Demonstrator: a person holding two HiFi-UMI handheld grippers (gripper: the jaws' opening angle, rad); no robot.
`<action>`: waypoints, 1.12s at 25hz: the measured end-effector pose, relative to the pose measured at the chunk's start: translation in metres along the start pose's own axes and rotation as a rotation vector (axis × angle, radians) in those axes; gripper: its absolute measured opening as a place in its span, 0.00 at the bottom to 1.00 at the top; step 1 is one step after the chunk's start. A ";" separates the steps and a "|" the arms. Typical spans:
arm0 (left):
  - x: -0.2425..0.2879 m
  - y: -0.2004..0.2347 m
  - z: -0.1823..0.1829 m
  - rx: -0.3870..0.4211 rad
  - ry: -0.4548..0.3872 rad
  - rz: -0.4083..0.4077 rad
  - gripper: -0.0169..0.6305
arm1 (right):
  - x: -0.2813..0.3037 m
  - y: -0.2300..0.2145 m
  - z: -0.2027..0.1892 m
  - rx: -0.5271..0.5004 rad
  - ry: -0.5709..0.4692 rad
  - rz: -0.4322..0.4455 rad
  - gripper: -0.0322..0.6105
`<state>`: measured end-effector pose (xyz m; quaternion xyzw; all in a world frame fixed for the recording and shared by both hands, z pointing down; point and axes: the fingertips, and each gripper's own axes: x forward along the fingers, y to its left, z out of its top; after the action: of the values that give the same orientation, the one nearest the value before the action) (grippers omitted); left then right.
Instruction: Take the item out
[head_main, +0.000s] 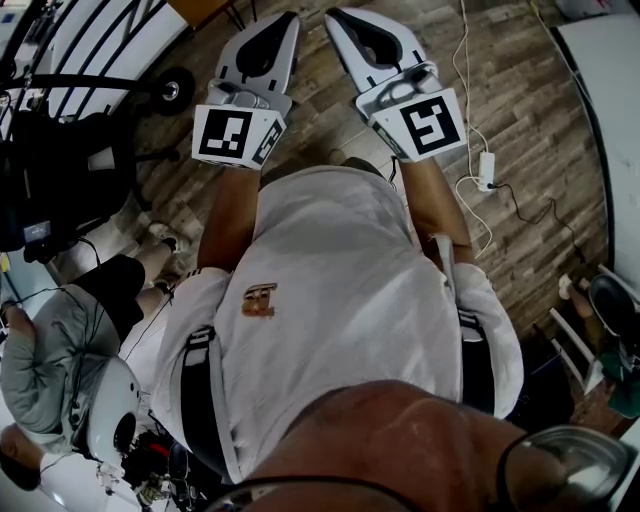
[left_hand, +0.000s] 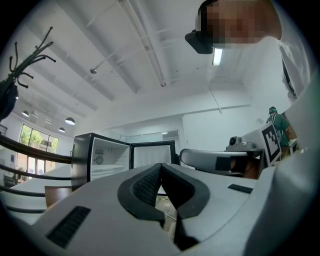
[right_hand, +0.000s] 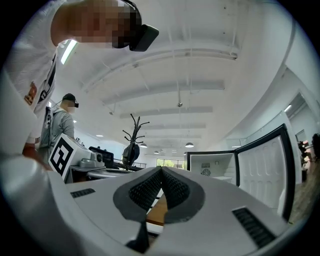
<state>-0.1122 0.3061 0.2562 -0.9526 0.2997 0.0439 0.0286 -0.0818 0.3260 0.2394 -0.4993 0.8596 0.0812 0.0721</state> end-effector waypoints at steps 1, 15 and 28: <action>0.003 -0.002 0.000 0.004 0.000 0.003 0.05 | -0.002 -0.004 -0.001 0.001 -0.002 0.003 0.10; 0.032 -0.008 -0.010 0.007 0.009 0.037 0.05 | -0.012 -0.041 -0.010 -0.010 0.001 0.029 0.10; 0.092 0.052 -0.026 -0.013 -0.021 0.037 0.05 | 0.046 -0.094 -0.037 -0.064 0.047 0.025 0.10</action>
<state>-0.0652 0.2092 0.2717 -0.9466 0.3166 0.0561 0.0249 -0.0240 0.2335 0.2594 -0.4924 0.8642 0.0975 0.0348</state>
